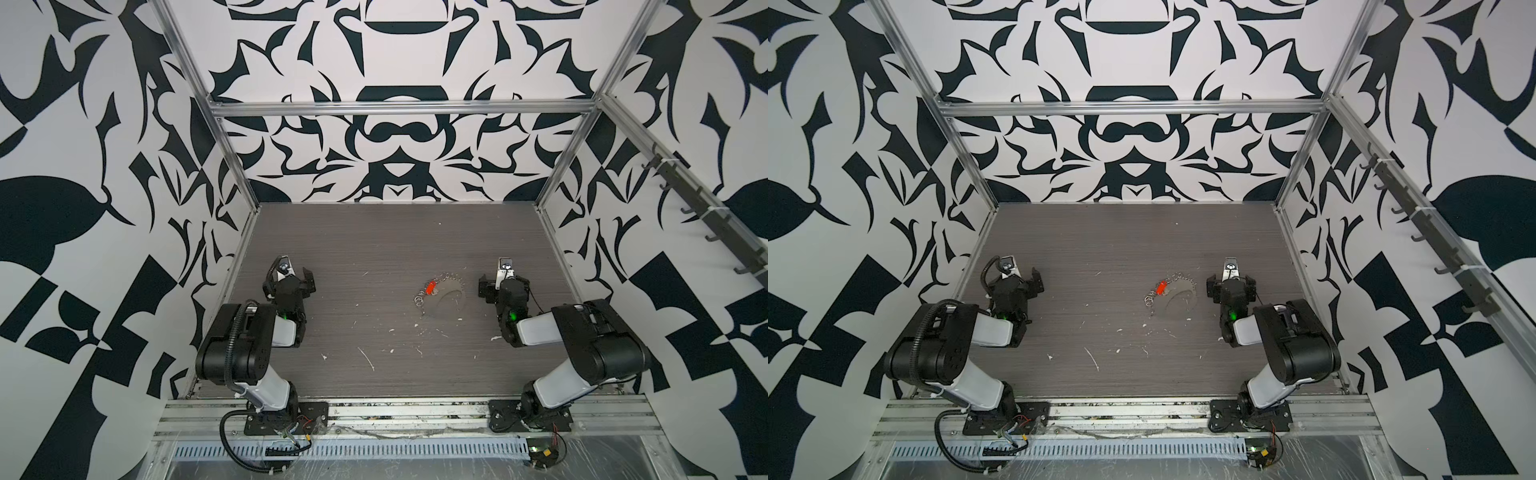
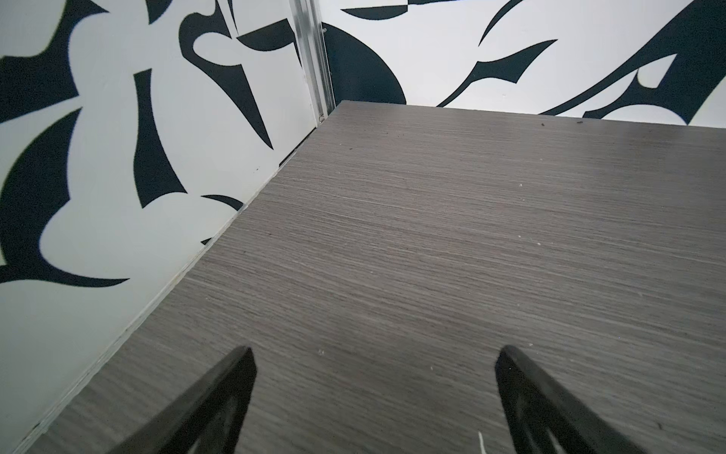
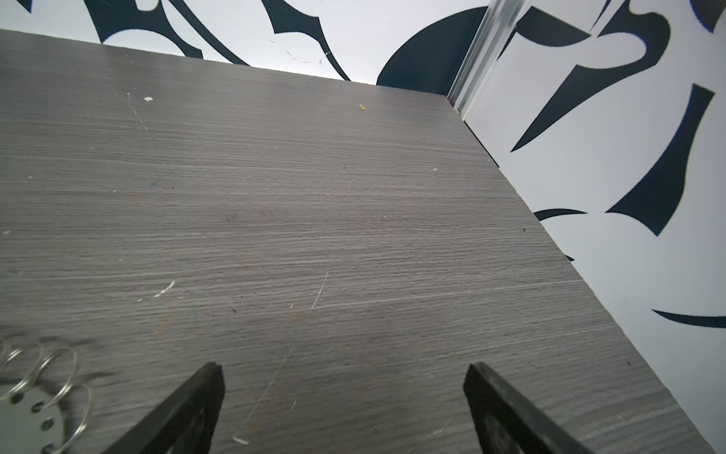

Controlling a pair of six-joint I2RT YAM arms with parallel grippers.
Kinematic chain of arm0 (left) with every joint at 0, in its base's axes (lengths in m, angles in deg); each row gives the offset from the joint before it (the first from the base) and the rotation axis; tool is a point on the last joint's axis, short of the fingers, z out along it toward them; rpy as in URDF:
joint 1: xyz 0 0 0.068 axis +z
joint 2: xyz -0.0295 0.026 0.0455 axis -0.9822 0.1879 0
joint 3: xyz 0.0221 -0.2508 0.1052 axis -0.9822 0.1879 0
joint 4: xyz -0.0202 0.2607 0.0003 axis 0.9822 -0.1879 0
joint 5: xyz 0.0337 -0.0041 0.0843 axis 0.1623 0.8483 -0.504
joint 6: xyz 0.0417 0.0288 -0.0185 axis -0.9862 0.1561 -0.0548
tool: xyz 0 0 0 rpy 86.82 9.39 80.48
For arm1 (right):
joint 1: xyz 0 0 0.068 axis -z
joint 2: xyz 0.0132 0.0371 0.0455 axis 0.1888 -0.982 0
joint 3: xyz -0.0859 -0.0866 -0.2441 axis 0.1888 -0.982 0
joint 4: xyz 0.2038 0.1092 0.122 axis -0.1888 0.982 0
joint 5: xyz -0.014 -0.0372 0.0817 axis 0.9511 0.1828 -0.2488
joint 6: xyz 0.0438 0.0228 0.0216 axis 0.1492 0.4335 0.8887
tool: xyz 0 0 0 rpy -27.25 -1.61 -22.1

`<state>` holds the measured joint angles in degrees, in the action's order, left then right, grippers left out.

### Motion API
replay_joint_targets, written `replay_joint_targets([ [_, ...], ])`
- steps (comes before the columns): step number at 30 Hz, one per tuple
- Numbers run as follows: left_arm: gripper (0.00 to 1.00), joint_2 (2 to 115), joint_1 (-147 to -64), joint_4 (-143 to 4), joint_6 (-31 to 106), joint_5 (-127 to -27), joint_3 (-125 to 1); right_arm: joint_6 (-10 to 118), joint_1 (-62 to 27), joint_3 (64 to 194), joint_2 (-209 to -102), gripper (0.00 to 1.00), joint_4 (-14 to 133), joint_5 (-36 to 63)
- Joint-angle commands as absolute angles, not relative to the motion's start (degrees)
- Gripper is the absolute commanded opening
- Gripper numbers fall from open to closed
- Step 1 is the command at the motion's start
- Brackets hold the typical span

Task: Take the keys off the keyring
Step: 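Raise both arms from the rest pose toward the table centre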

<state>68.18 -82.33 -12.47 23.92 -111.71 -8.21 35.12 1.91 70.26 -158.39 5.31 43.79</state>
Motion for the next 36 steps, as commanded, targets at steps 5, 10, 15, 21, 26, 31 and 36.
replay_joint_targets([
  [5, 0.99, 67.38, -82.07, -12.6, 24.6, -112.14, -9.08, 35.47, 2.18, 71.49, -157.41, 1.0, 4.11, 43.63],
  [10, 0.99, 67.37, -82.07, -12.58, 24.56, -112.12, -9.06, 35.49, 2.12, 71.48, -157.41, 1.0, 4.13, 43.58],
  [15, 0.99, 67.21, -82.07, -12.22, 24.53, -112.2, -8.79, 35.46, 2.1, 71.45, -157.42, 1.0, 4.17, 43.64],
  [21, 1.0, 64.21, -82.42, -7.57, 24.01, -111.93, -5.31, 35.41, 2.14, 71.23, -157.3, 1.0, 3.92, 43.62],
  [26, 0.99, 57.77, -82.51, -17.41, 23.2, -110.05, -7.5, 35.19, 2.14, 71.56, -154.76, 1.0, 6.05, 43.32],
  [31, 0.99, 51.31, -85.21, -27.42, 21.43, -110.09, -10.77, 38.26, 1.71, 76.84, -142.01, 1.0, 28.41, 42.16],
  [36, 0.99, 46.04, -86.99, -42.36, 24.65, -108.47, -17.39, 47.25, 1.47, 85.58, -132.72, 0.99, 51.64, 36.91],
])
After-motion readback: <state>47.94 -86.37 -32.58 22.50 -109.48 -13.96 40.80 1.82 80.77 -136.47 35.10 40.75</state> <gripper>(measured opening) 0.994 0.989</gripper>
